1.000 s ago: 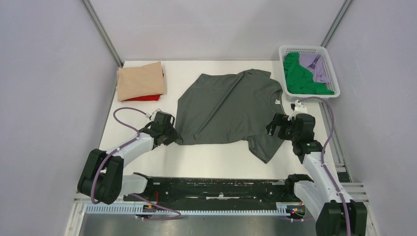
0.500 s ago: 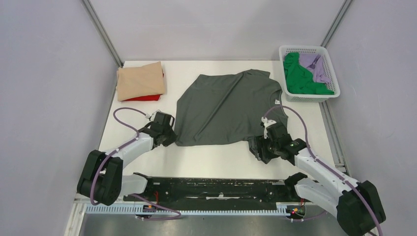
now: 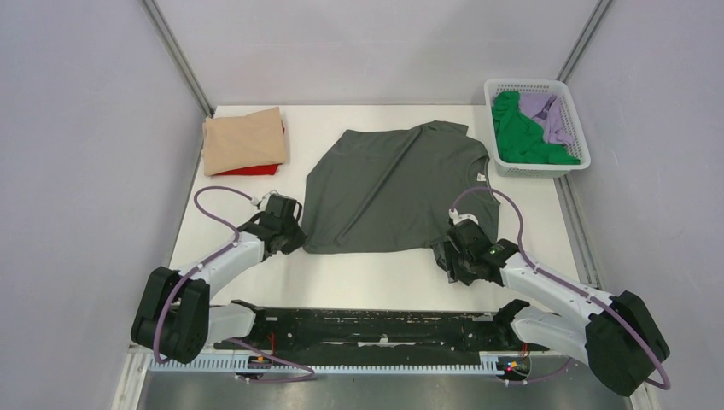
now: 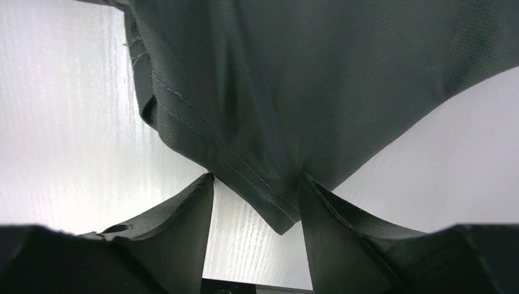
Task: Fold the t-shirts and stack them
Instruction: Flatten out the tshirt
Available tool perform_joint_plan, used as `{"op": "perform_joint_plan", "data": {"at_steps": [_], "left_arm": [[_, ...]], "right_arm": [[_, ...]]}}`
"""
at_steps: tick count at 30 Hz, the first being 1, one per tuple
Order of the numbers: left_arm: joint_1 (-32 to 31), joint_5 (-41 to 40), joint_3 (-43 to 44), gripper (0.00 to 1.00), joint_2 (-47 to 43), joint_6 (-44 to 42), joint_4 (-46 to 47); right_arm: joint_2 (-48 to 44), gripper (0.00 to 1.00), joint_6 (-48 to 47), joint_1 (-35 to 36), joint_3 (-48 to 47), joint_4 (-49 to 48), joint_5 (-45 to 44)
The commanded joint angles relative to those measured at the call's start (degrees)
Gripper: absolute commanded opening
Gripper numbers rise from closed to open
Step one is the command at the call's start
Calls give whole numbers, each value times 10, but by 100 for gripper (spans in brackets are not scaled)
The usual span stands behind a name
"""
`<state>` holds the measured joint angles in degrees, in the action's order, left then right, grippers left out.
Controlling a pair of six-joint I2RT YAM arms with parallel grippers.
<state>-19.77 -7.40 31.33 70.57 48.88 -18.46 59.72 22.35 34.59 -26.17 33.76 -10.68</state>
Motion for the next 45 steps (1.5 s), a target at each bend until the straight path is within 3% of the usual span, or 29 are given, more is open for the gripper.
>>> {"op": "perform_joint_plan", "data": {"at_steps": [1,5,7,9,17,25,34,45], "left_arm": [[1,-20,17,2,-12,-12,-7],[2,-23,24,2,-4,-9,-8],[2,-20,28,2,-4,-10,-10],[2,-19,33,2,-8,-16,-9],[2,-32,111,2,-37,-51,-9],[2,-55,292,2,-58,-90,-18],[2,-69,490,2,-141,-137,-51],[2,-21,655,2,-223,-197,-119]], "right_arm": [[3,52,30,1,9,36,-81],[26,33,28,0,28,-5,-68],[31,20,28,-6,28,-14,-83],[23,0,30,-20,26,-20,-114],[-47,0,-1,-70,-35,-158,-276],[-67,0,-165,-82,-221,-255,-377],[-137,0,-304,-82,-422,-237,-264],[-133,0,-346,-82,-689,-114,-50]]}}
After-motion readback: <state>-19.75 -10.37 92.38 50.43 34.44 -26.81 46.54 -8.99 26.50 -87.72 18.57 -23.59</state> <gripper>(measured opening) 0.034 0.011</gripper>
